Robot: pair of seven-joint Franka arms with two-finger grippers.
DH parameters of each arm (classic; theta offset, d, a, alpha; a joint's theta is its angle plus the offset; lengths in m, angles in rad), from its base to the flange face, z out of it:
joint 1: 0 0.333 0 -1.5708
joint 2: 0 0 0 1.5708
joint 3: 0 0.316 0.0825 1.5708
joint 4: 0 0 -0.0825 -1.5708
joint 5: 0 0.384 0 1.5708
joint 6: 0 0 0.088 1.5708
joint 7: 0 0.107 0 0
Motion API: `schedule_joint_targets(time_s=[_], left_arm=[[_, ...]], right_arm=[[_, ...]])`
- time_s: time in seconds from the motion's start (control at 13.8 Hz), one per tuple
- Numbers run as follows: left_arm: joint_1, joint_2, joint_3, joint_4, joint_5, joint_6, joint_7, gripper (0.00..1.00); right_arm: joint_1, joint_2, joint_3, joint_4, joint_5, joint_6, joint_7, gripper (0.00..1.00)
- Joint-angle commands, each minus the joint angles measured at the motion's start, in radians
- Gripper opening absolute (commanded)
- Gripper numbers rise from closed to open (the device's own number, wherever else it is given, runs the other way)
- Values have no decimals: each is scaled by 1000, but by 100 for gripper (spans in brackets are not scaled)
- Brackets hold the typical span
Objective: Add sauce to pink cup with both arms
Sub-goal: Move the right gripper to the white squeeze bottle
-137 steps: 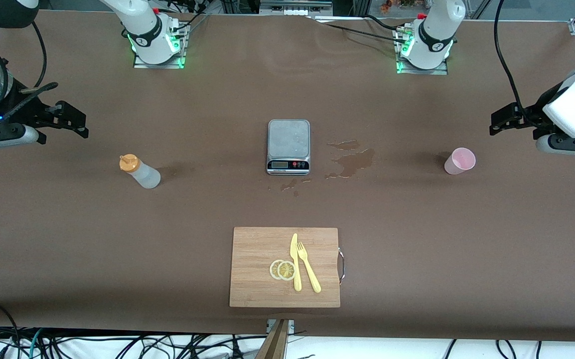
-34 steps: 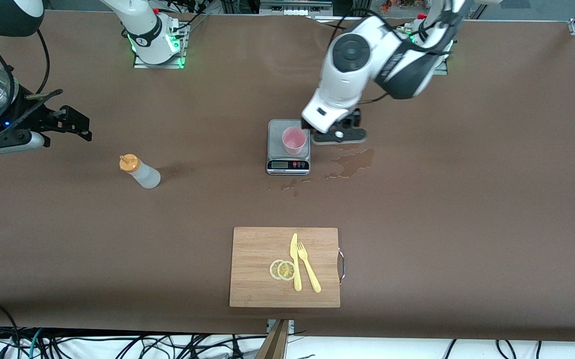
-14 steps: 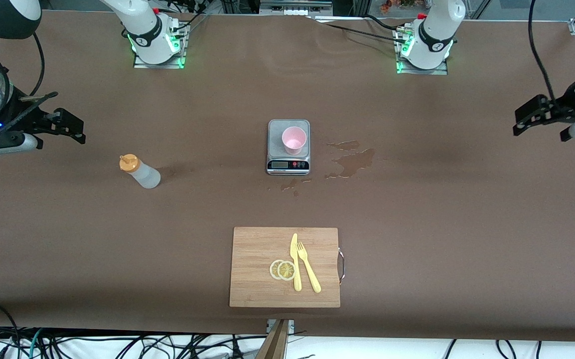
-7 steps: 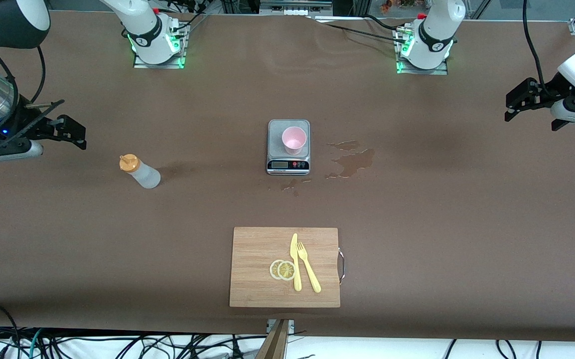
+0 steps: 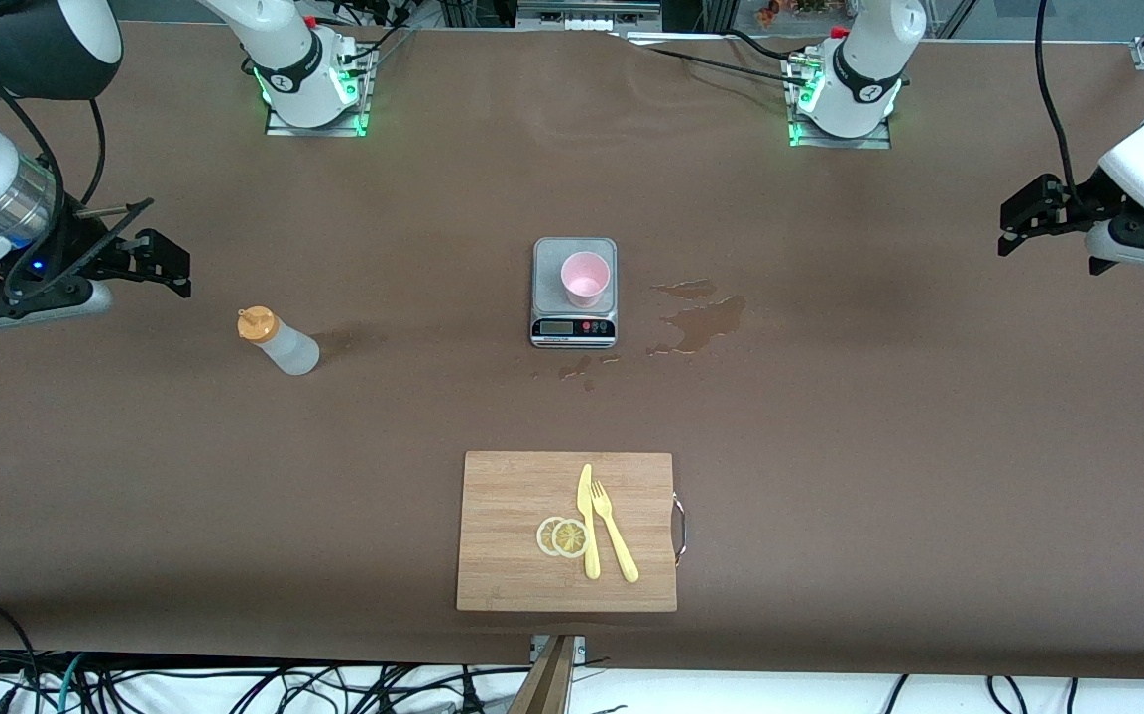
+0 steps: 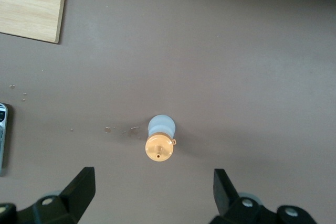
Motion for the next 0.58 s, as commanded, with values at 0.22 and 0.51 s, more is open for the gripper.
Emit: schedule_joint_targets(time_s=[0.22,0.51], left_arm=[[0,36,-6,36,18,-10,30,100],[2,32,-6,36,15,-16,32,100]], right_arm=[[38,1,0,9,26,-65,-6,100],[79,22,10,3,26,-91,-23,100]])
